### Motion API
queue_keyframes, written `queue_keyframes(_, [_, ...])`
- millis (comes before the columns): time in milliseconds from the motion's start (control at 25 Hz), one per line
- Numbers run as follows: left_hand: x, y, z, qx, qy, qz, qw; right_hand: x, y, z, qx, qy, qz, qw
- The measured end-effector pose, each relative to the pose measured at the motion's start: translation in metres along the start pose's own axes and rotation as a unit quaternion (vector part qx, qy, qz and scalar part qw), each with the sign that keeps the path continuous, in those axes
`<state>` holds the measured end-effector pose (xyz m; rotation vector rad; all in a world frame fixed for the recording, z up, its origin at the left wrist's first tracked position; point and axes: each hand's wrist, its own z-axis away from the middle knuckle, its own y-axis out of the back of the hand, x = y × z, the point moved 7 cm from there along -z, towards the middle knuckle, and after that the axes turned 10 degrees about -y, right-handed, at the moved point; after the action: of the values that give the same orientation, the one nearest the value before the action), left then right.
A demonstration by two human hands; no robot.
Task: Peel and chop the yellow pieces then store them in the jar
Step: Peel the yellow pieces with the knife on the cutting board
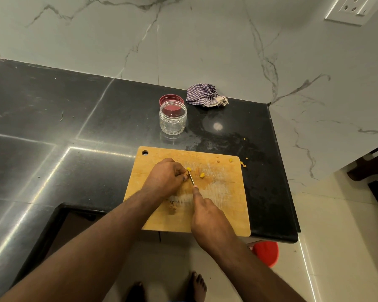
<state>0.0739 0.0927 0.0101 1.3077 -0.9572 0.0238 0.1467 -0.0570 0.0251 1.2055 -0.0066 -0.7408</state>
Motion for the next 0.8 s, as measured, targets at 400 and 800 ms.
queue_keyframes(400, [-0.002,-0.001,0.001,-0.003,-0.001,0.005,1.000,0.026,0.016,0.014,0.046,-0.009,-0.095,0.994])
queue_keyframes(800, [-0.002,0.000,0.002,0.004,-0.003,0.004,1.000,0.006,0.020,0.006,0.029,0.030,-0.100,0.994])
